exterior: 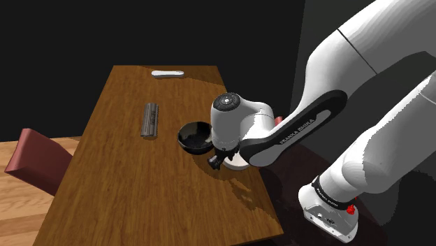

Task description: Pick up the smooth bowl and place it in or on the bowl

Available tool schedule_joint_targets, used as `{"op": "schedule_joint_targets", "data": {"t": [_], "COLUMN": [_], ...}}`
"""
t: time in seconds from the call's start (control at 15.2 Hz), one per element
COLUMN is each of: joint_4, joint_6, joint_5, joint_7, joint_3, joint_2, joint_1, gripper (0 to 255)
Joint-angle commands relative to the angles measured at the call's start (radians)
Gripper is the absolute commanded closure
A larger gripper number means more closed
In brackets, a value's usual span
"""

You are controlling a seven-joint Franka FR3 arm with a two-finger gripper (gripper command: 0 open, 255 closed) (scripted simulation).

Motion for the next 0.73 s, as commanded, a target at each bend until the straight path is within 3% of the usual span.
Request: {"op": "schedule_joint_targets", "data": {"t": [0.0,0.53,0.66], "joint_4": [0.000,0.000,0.001], "joint_6": [0.000,0.000,-0.027], "joint_5": [0.000,0.000,0.046], "joint_7": [0.000,0.000,-0.035], "joint_3": [0.000,0.000,0.002], "joint_2": [0.000,0.000,-0.036], "joint_1": [0.000,0.000,0.005], "gripper": [255,255,255]}}
